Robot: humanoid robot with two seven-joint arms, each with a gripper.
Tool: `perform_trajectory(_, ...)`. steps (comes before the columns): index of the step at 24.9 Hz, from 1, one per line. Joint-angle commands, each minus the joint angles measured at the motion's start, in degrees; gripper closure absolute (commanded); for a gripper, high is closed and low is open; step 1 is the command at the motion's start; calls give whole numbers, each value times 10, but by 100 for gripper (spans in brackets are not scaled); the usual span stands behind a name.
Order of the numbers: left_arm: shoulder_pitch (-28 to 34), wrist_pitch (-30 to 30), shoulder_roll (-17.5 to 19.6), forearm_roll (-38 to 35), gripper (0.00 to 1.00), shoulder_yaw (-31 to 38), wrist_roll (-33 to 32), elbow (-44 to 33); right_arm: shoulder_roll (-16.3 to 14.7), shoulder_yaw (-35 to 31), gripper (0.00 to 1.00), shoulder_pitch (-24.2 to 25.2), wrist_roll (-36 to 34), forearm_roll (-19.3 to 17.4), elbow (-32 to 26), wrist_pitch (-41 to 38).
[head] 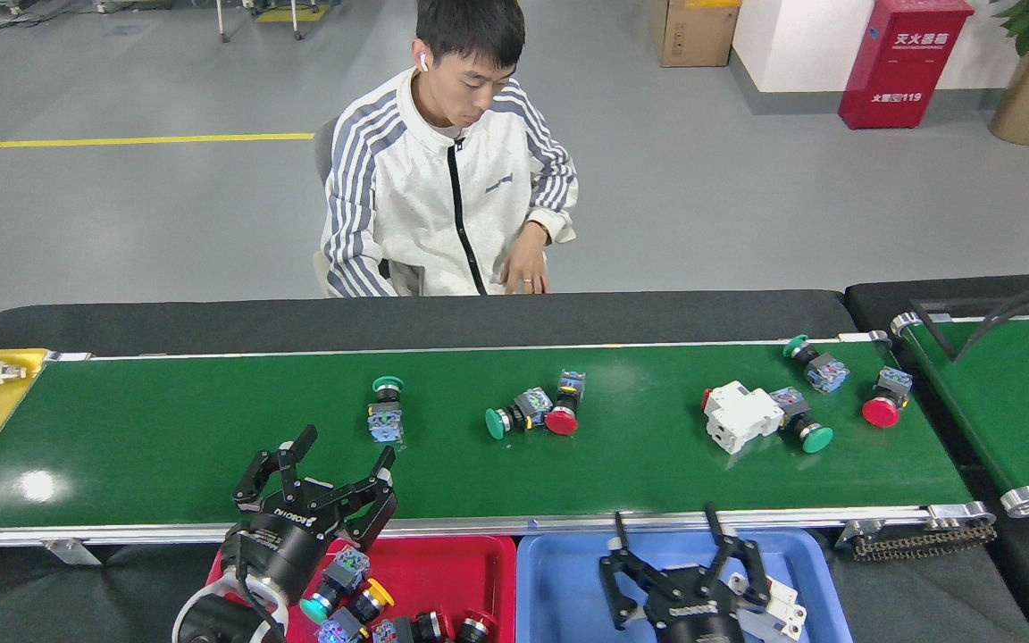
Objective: Pick switch part from conveyor to tray
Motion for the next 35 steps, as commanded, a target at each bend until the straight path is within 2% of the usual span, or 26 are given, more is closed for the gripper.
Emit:
perform_trajectory(1, -30, 21, 0, -6, 0, 0, 0, 32, 11, -5, 0, -39, -2, -1, 16, 31)
perform_trajectory(3, -50, 32, 1, -6, 0, 1, 0, 62, 15, -4, 0, -81, 10, -1, 52, 45)
perform_trajectory(7, -94, 64, 5, -7, 0, 0, 3, 134, 36, -3, 0, -174, 30, 0, 166, 49)
perform_trajectory(9, -113, 83, 6, -7, 0, 0, 5, 171, 41, -3, 0, -200, 30, -1, 201, 49)
perform_trajectory(12, -130, 93, 6, -7, 2, 1, 6, 205, 46, -1, 0, -215, 31, -2, 223, 47)
perform_trajectory(13, -136, 97, 6, -7, 6, 2, 7, 216, 46, 1, 0, -216, 31, -2, 227, 45)
perform_trajectory(14, -139, 103, 6, -6, 16, 2, 8, 223, 47, 2, 0, -218, 31, -3, 231, 45)
perform_trajectory(15, -143, 108, 6, -6, 33, 3, 8, 230, 49, 2, 0, -221, 31, -4, 237, 43)
perform_trajectory(16, -144, 107, 6, -1, 62, 5, 8, 237, 50, 4, 0, -225, 31, -4, 247, 43)
perform_trajectory(17, -144, 107, 7, 1, 79, 7, 9, 244, 53, 4, 0, -231, 31, -5, 259, 43)
perform_trajectory(19, -145, 112, 4, 2, 89, 8, 9, 253, 66, 4, 0, -247, 31, -5, 283, 43)
perform_trajectory(24, -139, 96, 1, 5, 97, 0, 43, 234, 71, 4, 0, -259, 30, -5, 302, 48)
perform_trajectory(25, -129, 75, 1, 4, 96, -1, 43, 215, 68, 3, 0, -260, 30, -5, 302, 48)
perform_trajectory(27, -93, -15, 8, 3, 96, -1, 41, 153, 66, 0, 0, -261, 30, -5, 302, 48)
perform_trajectory(29, -19, -177, 30, 3, 89, 5, 38, 35, 64, -2, 0, -260, 30, -5, 302, 47)
perform_trajectory(30, 22, -263, 54, 3, 78, 9, 38, -20, 62, -3, 0, -260, 30, -6, 302, 47)
perform_trajectory(31, 64, -315, 75, 8, 60, 15, 38, -69, 58, -5, 0, -260, 30, -7, 302, 47)
perform_trajectory(32, 88, -315, 82, 14, 42, 26, 39, -98, 56, -7, 0, -261, 30, -7, 302, 47)
perform_trajectory(33, 109, -315, 74, 16, 18, 46, 38, -110, 55, -11, 0, -266, 30, -7, 305, 47)
perform_trajectory(34, 118, -315, 65, 16, 6, 54, 38, -111, 54, -11, 0, -273, 30, -7, 310, 47)
perform_trajectory(35, 120, -315, 59, 15, 1, 55, 39, -111, 54, -12, 0, -281, 31, -7, 317, 46)
